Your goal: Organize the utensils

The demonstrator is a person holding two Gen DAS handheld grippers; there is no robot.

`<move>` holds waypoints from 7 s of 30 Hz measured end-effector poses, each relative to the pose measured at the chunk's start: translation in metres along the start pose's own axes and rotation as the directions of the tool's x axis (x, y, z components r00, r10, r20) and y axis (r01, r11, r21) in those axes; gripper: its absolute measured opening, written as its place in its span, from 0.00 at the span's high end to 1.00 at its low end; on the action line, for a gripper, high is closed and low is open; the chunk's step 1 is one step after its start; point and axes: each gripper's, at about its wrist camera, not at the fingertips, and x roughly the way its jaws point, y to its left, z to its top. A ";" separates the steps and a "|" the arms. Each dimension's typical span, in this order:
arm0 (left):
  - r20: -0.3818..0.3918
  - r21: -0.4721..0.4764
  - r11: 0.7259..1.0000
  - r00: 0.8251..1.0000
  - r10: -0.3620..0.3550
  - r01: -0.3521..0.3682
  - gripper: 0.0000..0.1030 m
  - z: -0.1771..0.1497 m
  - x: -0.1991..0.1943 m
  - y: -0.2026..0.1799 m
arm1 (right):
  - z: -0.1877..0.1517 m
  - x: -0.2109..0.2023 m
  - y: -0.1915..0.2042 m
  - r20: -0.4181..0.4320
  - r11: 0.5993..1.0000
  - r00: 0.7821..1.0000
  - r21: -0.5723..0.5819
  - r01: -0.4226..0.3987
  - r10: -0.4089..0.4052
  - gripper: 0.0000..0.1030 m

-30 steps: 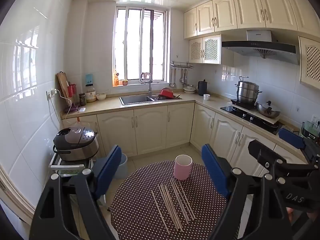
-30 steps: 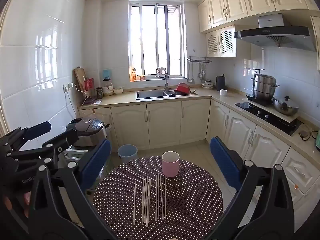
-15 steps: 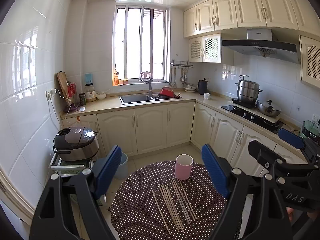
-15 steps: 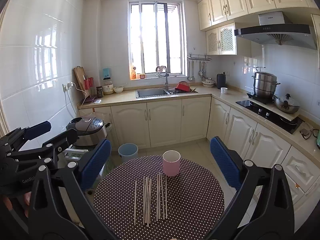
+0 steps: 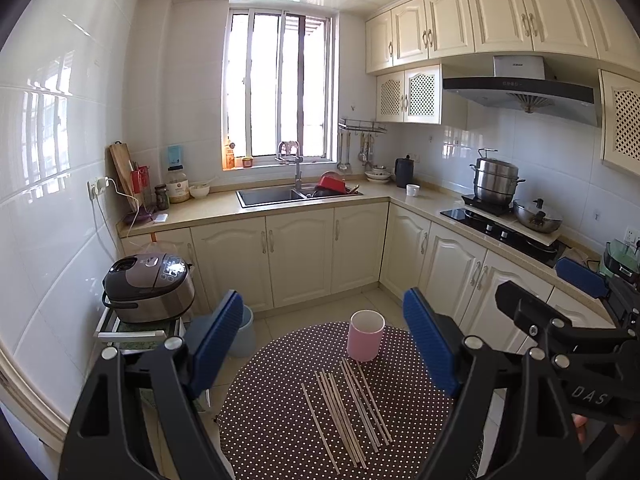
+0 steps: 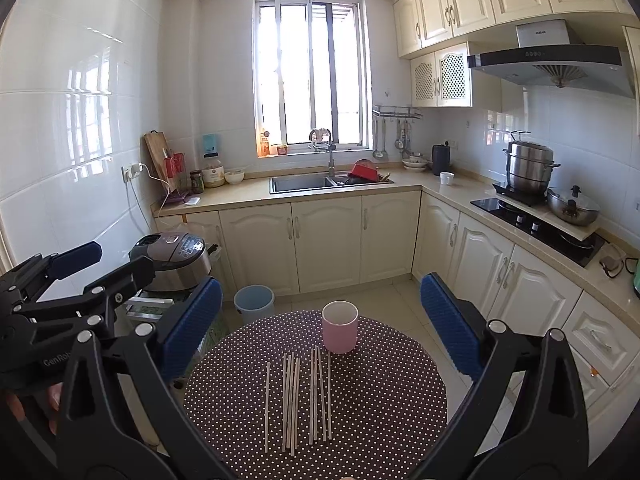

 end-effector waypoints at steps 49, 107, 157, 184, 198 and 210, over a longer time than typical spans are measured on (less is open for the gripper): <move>-0.418 -0.057 0.989 0.902 0.104 -0.140 0.22 -0.043 0.218 -0.024 | -0.044 0.213 -0.073 -0.391 0.981 0.900 0.080 -0.176 0.193 0.06; -0.933 -0.044 0.993 0.359 -0.001 -0.112 0.68 -0.245 0.410 0.035 | -0.251 0.443 0.015 -0.930 0.992 0.363 -0.093 -0.085 -0.056 0.68; -0.180 -0.252 0.927 0.928 -0.327 0.278 0.95 0.014 0.389 -0.043 | -0.041 0.372 -0.135 -0.268 0.947 0.928 0.260 -0.187 0.257 0.95; -0.263 -0.168 0.953 0.920 -0.291 0.253 0.95 -0.050 0.435 -0.044 | -0.096 0.403 -0.122 -0.329 0.976 0.923 0.149 -0.157 0.198 0.95; -0.369 -0.156 0.958 0.885 -0.282 0.241 0.94 -0.081 0.422 -0.045 | -0.123 0.390 -0.123 -0.415 0.978 0.892 0.177 -0.113 0.178 0.94; -0.396 -0.171 0.964 0.881 -0.257 0.204 0.71 -0.086 0.398 -0.031 | -0.123 0.369 -0.124 -0.409 0.975 0.895 0.192 -0.107 0.179 0.49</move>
